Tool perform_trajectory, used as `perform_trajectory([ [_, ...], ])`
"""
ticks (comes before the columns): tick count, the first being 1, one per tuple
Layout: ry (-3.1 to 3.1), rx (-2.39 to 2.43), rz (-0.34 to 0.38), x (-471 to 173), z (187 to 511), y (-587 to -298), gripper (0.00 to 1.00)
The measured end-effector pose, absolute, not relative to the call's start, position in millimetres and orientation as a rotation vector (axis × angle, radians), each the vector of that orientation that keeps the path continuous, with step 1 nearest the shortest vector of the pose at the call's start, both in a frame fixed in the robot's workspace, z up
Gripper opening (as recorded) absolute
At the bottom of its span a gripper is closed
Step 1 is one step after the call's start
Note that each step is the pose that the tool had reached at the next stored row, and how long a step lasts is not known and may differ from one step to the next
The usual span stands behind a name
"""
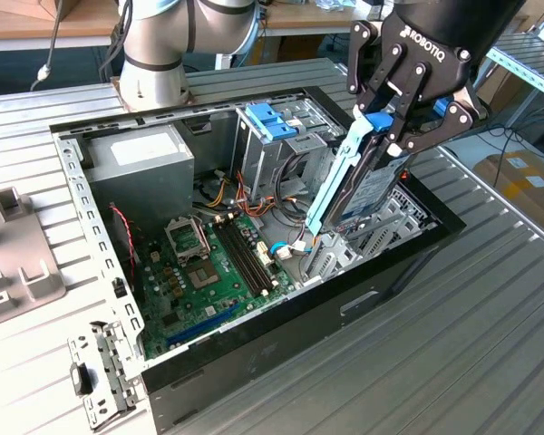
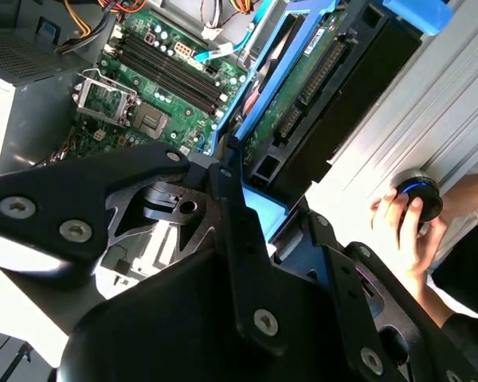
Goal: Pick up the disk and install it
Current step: 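Pick up the disk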
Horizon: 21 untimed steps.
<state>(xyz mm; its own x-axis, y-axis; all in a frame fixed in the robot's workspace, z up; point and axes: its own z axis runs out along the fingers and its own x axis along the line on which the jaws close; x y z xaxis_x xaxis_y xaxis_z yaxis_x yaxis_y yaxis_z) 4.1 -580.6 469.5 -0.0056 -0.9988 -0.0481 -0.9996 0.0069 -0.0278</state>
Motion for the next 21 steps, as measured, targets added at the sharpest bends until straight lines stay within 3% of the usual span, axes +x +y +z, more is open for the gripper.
perform_trajectory([
  [21, 2.191, -2.178, 0.019, 22, 465, -581, 0.37],
])
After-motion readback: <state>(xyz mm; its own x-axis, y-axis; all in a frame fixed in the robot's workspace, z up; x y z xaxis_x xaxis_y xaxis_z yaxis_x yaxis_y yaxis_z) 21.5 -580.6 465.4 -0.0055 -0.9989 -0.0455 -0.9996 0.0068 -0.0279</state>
